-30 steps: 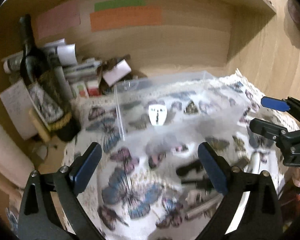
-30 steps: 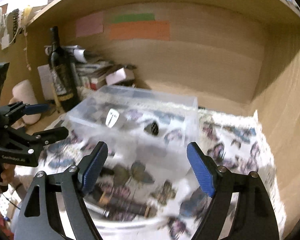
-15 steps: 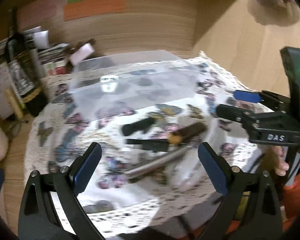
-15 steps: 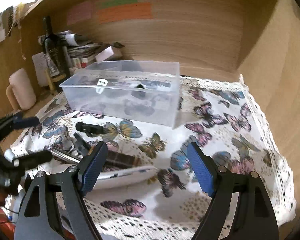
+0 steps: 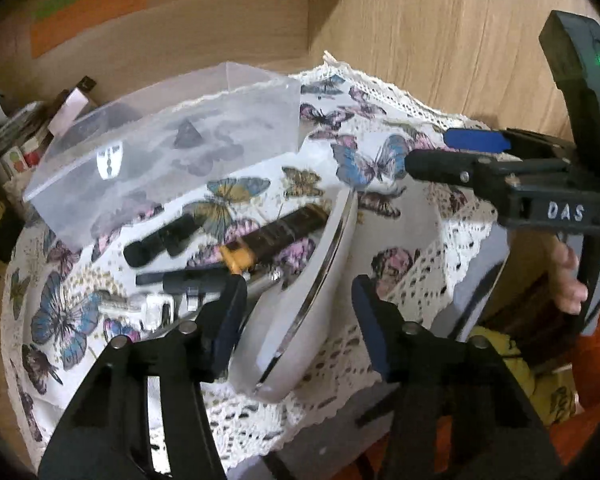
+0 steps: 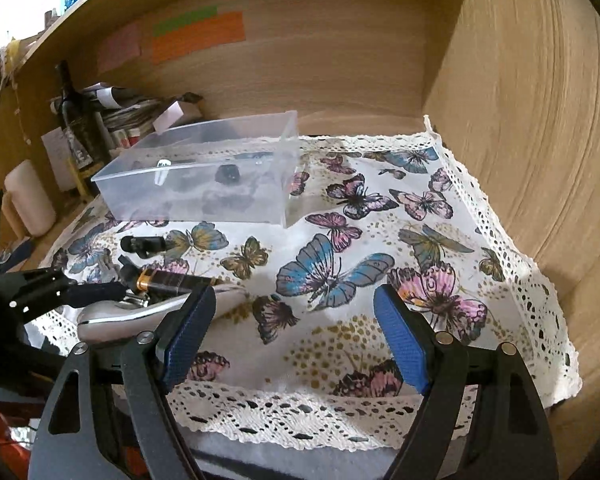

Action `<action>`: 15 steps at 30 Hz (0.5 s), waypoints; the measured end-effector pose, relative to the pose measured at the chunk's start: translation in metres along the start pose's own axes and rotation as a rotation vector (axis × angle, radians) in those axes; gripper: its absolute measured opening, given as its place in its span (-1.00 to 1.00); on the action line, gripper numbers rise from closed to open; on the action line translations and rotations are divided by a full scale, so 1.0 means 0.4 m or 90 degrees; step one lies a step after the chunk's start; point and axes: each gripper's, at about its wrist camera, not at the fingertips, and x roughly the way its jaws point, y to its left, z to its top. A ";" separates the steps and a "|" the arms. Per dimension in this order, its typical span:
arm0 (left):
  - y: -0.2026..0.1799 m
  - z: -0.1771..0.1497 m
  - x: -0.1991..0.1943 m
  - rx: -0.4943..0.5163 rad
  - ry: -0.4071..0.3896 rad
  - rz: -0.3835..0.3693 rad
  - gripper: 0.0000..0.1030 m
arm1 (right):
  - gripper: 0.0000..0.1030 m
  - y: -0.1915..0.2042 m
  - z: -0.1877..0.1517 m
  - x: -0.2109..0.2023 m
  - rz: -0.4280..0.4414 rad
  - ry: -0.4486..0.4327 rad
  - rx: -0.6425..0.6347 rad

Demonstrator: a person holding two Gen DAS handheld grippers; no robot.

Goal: Organize rigid objects
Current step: 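Grasp the white curved plastic handle with the left gripper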

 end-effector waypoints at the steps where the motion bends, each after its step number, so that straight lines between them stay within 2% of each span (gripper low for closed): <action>1: 0.000 -0.005 0.002 0.002 -0.001 -0.002 0.02 | 0.54 0.001 0.000 0.004 0.002 0.002 0.000; 4: 0.001 -0.015 0.025 -0.001 0.020 -0.015 -0.19 | 0.54 0.005 0.001 0.012 0.007 0.004 0.001; 10: 0.000 0.003 0.036 -0.015 0.004 -0.044 -0.24 | 0.54 0.021 0.004 0.014 0.014 0.000 -0.003; 15: 0.004 0.018 -0.014 -0.013 -0.042 -0.032 -0.26 | 0.54 0.018 0.012 0.014 0.011 -0.002 0.002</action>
